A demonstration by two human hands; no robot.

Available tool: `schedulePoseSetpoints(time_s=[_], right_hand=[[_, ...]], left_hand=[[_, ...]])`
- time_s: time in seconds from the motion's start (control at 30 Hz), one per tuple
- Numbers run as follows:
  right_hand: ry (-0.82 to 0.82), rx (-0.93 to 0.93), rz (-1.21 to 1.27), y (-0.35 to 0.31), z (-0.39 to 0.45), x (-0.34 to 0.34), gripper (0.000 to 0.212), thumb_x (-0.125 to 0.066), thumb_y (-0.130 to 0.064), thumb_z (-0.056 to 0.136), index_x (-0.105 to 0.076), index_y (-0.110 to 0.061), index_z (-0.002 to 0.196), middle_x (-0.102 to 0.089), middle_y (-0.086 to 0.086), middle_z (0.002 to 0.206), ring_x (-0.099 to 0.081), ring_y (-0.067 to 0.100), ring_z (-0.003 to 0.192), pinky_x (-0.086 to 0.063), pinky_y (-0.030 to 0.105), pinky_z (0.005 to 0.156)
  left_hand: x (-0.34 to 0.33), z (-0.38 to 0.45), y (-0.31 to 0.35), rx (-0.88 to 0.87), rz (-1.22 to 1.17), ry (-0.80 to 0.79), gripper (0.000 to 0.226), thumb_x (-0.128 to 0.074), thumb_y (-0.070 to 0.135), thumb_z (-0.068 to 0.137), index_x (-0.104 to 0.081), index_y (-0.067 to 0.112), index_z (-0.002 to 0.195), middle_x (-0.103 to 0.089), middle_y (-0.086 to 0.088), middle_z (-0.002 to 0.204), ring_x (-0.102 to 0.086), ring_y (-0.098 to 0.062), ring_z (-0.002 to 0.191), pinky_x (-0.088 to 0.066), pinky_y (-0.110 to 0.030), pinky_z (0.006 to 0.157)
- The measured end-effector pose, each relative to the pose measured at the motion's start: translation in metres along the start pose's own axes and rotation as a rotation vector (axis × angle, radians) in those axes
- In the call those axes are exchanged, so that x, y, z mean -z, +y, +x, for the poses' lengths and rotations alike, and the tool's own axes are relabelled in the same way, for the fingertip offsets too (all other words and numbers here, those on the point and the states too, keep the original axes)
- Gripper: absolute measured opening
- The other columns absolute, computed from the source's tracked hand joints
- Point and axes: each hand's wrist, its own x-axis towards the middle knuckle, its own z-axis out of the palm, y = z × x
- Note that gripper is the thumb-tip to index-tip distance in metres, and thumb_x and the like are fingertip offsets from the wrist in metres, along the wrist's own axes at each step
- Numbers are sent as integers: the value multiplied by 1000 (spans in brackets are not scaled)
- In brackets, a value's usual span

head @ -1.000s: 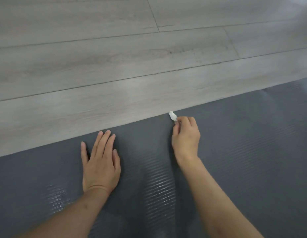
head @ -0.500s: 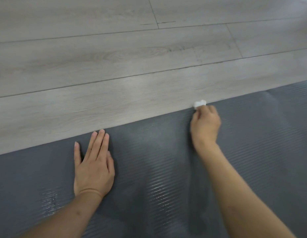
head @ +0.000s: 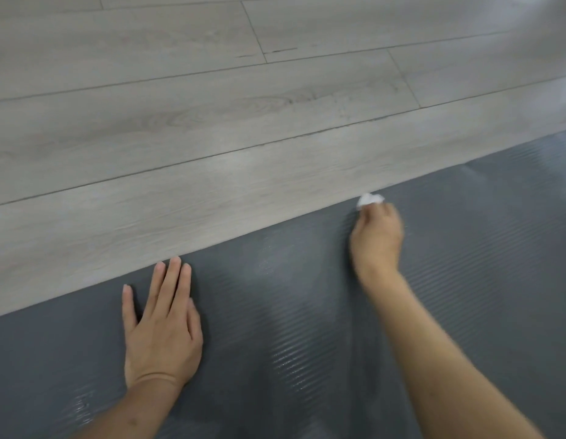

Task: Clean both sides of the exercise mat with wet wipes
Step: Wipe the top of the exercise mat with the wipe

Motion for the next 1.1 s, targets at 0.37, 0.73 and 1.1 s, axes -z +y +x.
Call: schedulePoseSetpoints(time_s=[0.37,0.73,1.1], right_hand=[[-163,203,-37,-4,-1,7,10,-59,5,85,-67,0,88,-57,17,83,-55,38,73,-50,41,67],[-420,783,202,-90,-115,-3,15,-48,-6,90,-62,-7,97,-57,13,93,-50,30,86,-47,39,70],[-377,586,247,-83,-146,12,14,-56,6,91,-64,-1,100,-54,11,92,-49,26,84,-45,34,74]], left_hand=[[1,2,-1,-12,-8,0,62,-29,27,100,-37,11,159,-28,1,168,-22,-17,157,-11,-60,126],[2,1,-3,-16,-1,-36,59,-25,39,105,-36,19,159,-25,1,169,-16,-16,159,-10,-60,126],[2,2,-4,-76,4,-16,58,-29,40,104,-39,22,158,-26,-1,169,-17,-23,159,-14,-60,126]])
